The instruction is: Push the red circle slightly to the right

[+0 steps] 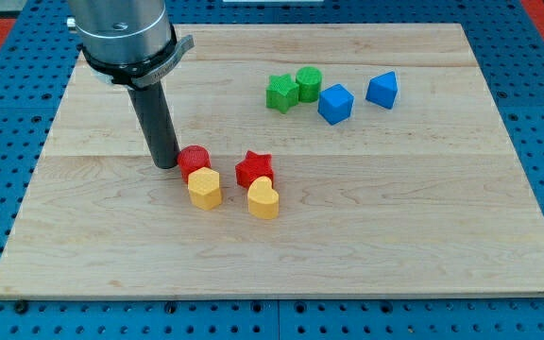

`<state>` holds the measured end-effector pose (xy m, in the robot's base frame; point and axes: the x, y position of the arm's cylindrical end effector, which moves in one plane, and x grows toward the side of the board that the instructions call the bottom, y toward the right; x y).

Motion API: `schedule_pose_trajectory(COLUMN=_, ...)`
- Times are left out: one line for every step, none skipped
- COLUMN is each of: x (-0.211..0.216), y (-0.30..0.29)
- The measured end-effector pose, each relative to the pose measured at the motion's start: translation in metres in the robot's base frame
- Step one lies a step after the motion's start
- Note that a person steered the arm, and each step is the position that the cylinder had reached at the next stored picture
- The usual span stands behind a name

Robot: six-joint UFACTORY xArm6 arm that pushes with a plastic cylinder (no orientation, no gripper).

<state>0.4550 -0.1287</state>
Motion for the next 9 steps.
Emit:
schedule_pose_trajectory(x=0.0, y=0.0)
schedule_pose_trajectory(x=-0.009, y=0.002)
schedule_pose_trajectory(x=-0.024, y=0.043)
schedule_pose_trajectory(x=-0.031, y=0.081)
schedule_pose_trajectory(x=-0.052, y=0.085)
schedule_pose_trajectory(x=-0.064, y=0.11)
schedule_pose_trajectory(x=-0.065, y=0.111)
schedule_pose_trajectory(x=-0.075, y=0.094)
schedule_pose_trajectory(x=-0.087, y=0.074)
